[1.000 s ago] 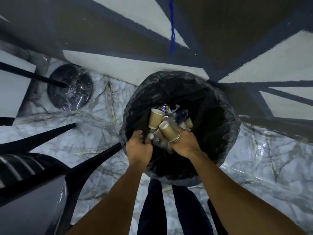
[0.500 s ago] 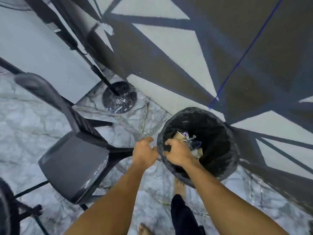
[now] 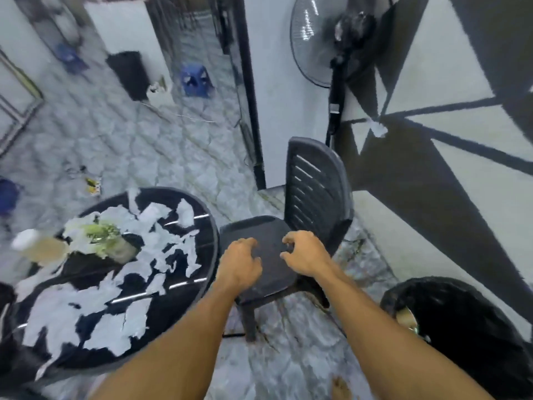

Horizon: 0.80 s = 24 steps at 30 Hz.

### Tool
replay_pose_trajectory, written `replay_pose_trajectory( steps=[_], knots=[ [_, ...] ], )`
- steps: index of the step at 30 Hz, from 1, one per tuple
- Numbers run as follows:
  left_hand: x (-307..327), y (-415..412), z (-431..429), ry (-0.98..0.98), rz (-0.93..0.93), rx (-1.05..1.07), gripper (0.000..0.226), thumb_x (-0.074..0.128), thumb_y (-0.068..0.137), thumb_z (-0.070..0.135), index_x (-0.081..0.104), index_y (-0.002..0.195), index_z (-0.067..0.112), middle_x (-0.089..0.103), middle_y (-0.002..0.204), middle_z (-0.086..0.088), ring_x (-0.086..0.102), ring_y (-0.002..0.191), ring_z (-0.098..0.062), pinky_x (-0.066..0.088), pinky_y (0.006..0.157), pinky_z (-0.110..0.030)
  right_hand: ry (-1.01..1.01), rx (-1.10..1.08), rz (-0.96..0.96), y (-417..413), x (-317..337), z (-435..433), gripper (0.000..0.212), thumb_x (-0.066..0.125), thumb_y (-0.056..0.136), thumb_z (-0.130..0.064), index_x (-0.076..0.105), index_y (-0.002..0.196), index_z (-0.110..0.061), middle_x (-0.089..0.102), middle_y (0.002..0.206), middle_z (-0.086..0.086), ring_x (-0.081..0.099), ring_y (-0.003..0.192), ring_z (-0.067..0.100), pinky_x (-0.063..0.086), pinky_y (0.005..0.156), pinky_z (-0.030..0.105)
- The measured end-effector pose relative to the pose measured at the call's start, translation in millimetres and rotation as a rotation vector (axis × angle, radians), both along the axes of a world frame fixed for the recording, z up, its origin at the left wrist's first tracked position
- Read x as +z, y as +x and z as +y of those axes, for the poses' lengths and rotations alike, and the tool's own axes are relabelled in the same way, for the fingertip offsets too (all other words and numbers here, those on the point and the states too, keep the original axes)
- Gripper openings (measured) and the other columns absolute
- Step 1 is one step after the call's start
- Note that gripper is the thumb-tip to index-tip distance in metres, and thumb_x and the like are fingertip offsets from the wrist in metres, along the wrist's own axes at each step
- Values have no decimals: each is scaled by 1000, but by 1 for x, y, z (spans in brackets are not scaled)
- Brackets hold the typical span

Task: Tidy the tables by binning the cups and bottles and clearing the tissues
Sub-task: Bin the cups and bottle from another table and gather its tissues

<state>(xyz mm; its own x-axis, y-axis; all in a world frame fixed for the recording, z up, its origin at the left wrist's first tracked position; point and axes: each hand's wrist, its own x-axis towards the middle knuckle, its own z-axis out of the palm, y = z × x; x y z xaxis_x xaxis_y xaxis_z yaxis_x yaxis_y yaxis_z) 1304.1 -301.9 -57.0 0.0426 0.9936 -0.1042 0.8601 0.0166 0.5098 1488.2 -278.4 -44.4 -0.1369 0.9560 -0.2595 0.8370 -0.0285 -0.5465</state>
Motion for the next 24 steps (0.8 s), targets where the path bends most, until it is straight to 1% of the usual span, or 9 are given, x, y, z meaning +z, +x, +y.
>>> replay_pose_trajectory(
  steps=[5,8,12,13,15,17,19,22,24],
  knots=[
    [27,-99,-13,36,-28,236,30,62,81,18,67,109,13,68,111,-5,62,106,-27,50,89,-35,31,217,19,-106,28,21,39,71,87,-33,64,124,-22,62,129,-2,60,115,21,51,96,38],
    [38,-149,-17,51,-29,367,32,61,83,19,66,113,14,68,117,-8,60,112,-29,49,94,-37,58,360,12,-166,38,34,33,69,85,-28,68,117,-18,66,120,2,61,112,24,51,93,37],
    [42,-211,-16,17,-7,483,42,61,86,24,60,128,18,61,132,-3,54,124,-23,43,103,-35,103,500,31,-241,39,58,39,68,83,-27,66,121,-19,66,124,1,60,114,22,50,95,37],
    [43,-225,-14,22,-7,515,43,60,85,25,60,127,20,62,131,-2,56,121,-22,46,102,-36,94,529,37,-257,38,64,40,67,83,-27,65,123,-20,65,125,0,60,113,22,50,94,36],
    [46,-250,-12,23,-4,574,33,56,84,23,64,116,19,67,117,-1,62,109,-24,51,92,-37,61,590,45,-288,36,75,44,66,85,-28,61,128,-20,62,131,1,58,117,21,49,96,35],
    [51,-271,-11,6,12,631,29,55,87,21,66,113,16,68,111,-2,62,104,-26,50,86,-34,43,643,47,-315,33,85,45,66,86,-28,60,130,-21,58,136,1,54,124,21,46,101,36],
    [56,-292,-10,3,30,672,37,59,84,25,67,119,17,68,116,-2,60,109,-24,50,90,-34,42,676,51,-341,34,94,44,68,85,-28,61,128,-22,59,135,1,56,122,22,47,100,36],
    [61,-328,-12,2,43,736,35,60,79,20,68,113,16,68,110,-3,62,104,-25,52,89,-37,56,733,55,-383,45,103,40,67,85,-19,64,125,-20,62,130,3,58,118,24,49,95,35],
    [67,-353,-11,0,26,807,40,62,82,18,65,122,17,65,118,-2,60,109,-24,49,93,-34,48,764,68,-412,52,108,41,66,85,-19,64,126,-19,62,130,3,58,118,24,49,95,36]
  ],
)
